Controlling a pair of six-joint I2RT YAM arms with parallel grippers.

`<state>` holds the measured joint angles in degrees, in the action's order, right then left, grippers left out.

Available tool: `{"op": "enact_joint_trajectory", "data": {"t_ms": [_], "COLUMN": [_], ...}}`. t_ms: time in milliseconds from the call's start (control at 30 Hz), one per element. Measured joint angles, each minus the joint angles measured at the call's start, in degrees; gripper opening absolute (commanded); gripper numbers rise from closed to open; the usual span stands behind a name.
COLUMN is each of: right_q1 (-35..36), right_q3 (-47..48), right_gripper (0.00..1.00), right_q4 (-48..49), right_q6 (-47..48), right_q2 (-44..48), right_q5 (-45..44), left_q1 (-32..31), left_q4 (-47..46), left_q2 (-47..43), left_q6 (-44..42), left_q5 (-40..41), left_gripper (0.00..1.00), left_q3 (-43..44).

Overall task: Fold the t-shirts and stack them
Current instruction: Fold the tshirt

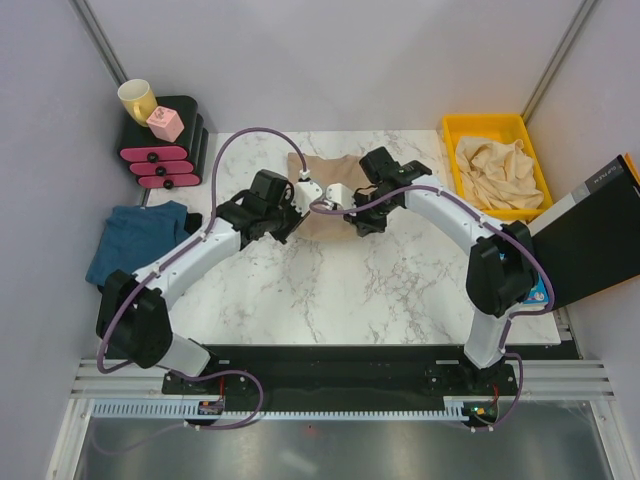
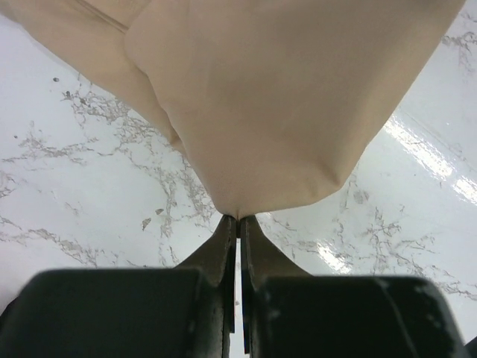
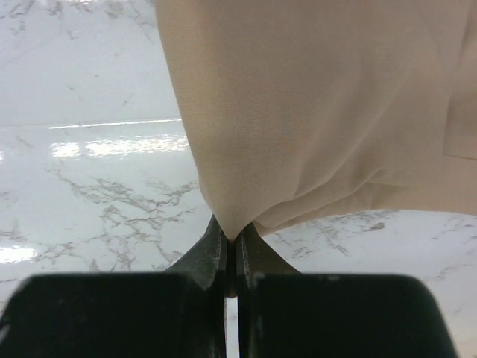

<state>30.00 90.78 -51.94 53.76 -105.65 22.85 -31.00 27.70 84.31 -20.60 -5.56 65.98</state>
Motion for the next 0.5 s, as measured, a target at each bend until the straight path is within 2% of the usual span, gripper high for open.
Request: {"op": "enact_joint_trajectory", "data": {"t_ms": [233, 500], "right_q1": [-1.2, -3.8], "right_q3": [0.3, 7.0], "right_gripper": [0.00, 0.00], "right_q4": [-5.0, -10.8], "right_q6": [-2.9, -6.4], "right_q2": [-1.5, -5.8], "right_q5": [5.3, 10.8], "left_q1": [0.0, 0.0], "left_q4": [0.6, 1.1], "left_q2": [-2.0, -4.0], "left_q6": [0.1, 0.2], "left_q5": [-0.5, -1.9], "left_gripper": [0.02, 0.02], "left_q3": [-0.5, -1.3]}}
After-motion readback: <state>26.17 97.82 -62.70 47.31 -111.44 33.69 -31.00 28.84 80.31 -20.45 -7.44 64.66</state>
